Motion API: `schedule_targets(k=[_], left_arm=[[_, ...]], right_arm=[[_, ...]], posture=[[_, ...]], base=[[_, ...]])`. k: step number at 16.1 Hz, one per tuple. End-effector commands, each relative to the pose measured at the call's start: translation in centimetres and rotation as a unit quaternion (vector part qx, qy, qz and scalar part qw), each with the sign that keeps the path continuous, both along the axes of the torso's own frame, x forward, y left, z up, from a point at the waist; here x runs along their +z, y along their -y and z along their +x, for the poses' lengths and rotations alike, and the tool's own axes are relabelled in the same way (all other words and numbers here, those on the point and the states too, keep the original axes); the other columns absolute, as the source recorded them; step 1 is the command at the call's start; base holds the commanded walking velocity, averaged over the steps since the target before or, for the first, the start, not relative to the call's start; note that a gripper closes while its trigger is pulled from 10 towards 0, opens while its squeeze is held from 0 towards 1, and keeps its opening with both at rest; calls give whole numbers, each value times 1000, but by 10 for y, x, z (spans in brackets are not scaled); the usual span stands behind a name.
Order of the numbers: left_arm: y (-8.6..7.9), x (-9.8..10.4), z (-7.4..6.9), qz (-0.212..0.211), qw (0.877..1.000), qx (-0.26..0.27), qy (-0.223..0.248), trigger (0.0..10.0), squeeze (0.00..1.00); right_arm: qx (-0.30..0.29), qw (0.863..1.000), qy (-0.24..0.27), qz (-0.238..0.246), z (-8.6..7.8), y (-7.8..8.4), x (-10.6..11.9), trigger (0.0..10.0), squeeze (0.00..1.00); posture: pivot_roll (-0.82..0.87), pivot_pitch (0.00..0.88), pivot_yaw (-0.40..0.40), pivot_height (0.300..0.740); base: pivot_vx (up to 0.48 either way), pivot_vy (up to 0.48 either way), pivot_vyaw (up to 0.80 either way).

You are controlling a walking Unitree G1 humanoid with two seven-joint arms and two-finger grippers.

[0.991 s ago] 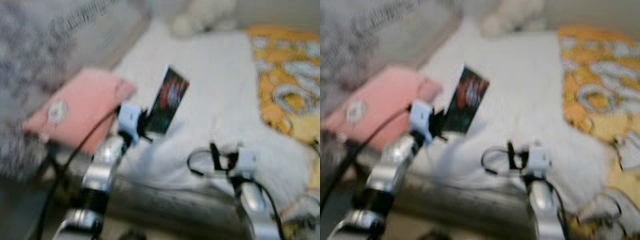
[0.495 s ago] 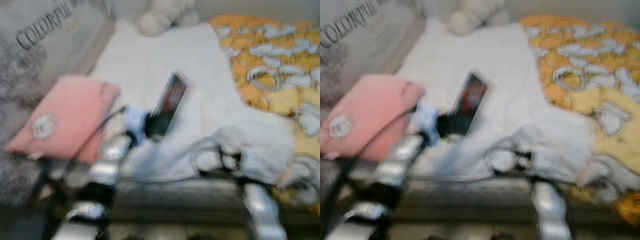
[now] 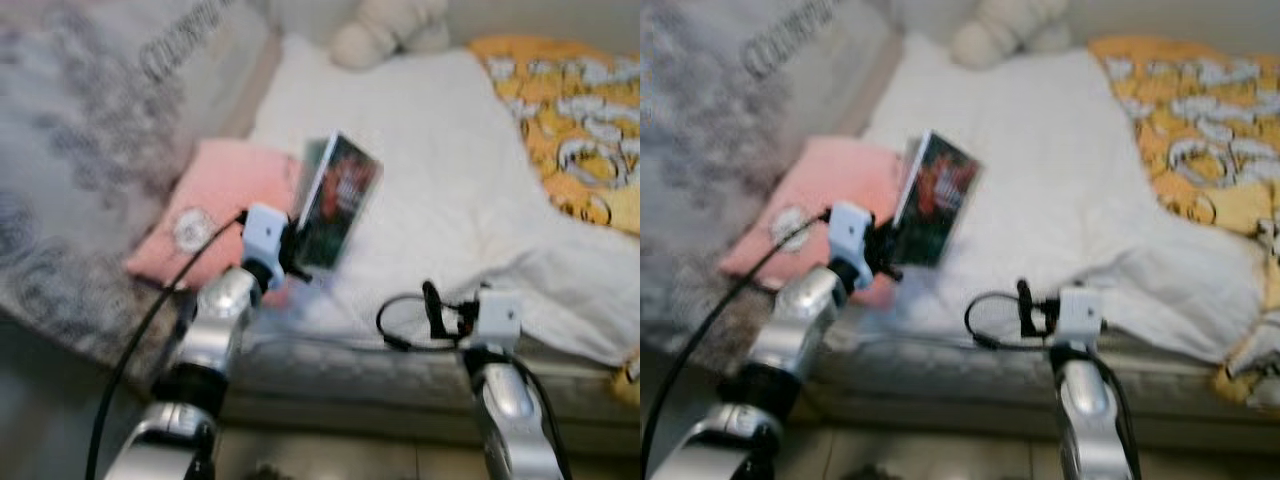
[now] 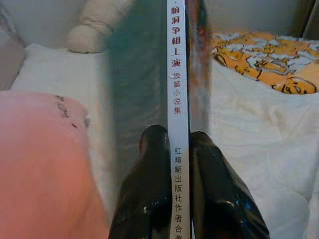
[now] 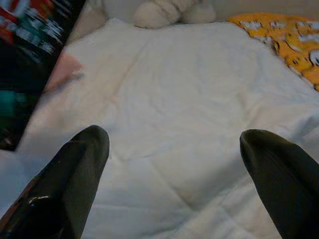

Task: Clean up the room

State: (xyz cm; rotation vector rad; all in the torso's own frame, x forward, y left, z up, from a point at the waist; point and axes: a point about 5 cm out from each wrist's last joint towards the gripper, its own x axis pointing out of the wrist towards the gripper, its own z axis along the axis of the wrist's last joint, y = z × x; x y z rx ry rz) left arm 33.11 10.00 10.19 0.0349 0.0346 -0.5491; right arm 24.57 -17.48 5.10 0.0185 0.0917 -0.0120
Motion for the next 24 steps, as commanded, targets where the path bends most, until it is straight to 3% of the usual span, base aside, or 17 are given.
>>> schedule_targets(k=[1,10,12,15,16,17,18,19,20,21,23,24], left_arm=[[10,14,4,0,999,-13,37,0,0],[23,15,4,8,998,-53,42,0,0],[24,15,5,33,997,-52,53,0,0],[36,13,18,23,998,-57,14,0,0],[54,8,23,9,997,-74,-34,0,0],[57,5,24,-6,996,-71,-62,2863,0],[65,-1,24,-61,989,-54,-122,10000,0],[65,-6,23,-90,983,-39,-157,10000,0],[63,-22,18,-143,961,-4,-237,10000,0],[56,-37,12,-198,931,40,-303,10000,0],[41,-49,8,-252,895,94,-356,10000,0],[34,-51,9,-270,883,115,-366,10000,0]], right_arm=[[-1,1000,2,-2,1,1,1,10000,31],[2,1000,-2,-5,0,1,0,10000,31],[2,1000,-3,-4,-4,2,-1,10000,31],[2,1000,-13,-18,-21,15,1,10000,35],[12,999,-25,-46,-30,29,8,10000,35],[17,998,-30,-55,-33,33,10,10000,31],[24,996,-37,-71,-42,45,17,10000,35],[29,996,-44,-79,-46,49,19,10000,35],[34,994,-58,-90,-56,56,21,10000,35],[36,993,-67,-89,-61,55,20,10000,35],[47,992,-81,-79,-67,46,20,10000,31],[50,992,-86,-76,-69,44,18,10000,35]], posture=[[3,0,28,740],[-13,0,34,740],[-21,0,32,740],[-76,0,-11,740],[-149,0,-71,740],[-163,0,-83,740],[-218,0,-126,740],[-222,0,-131,740],[-246,0,-145,740],[-250,0,-146,740],[-244,0,-141,740],[-233,0,-139,740]], base=[[480,0,0],[480,0,0],[480,0,0],[480,0,0],[480,0,0],[0,0,0],[0,0,0],[0,0,0],[0,0,0],[0,0,0],[0,0,0],[0,0,0]])
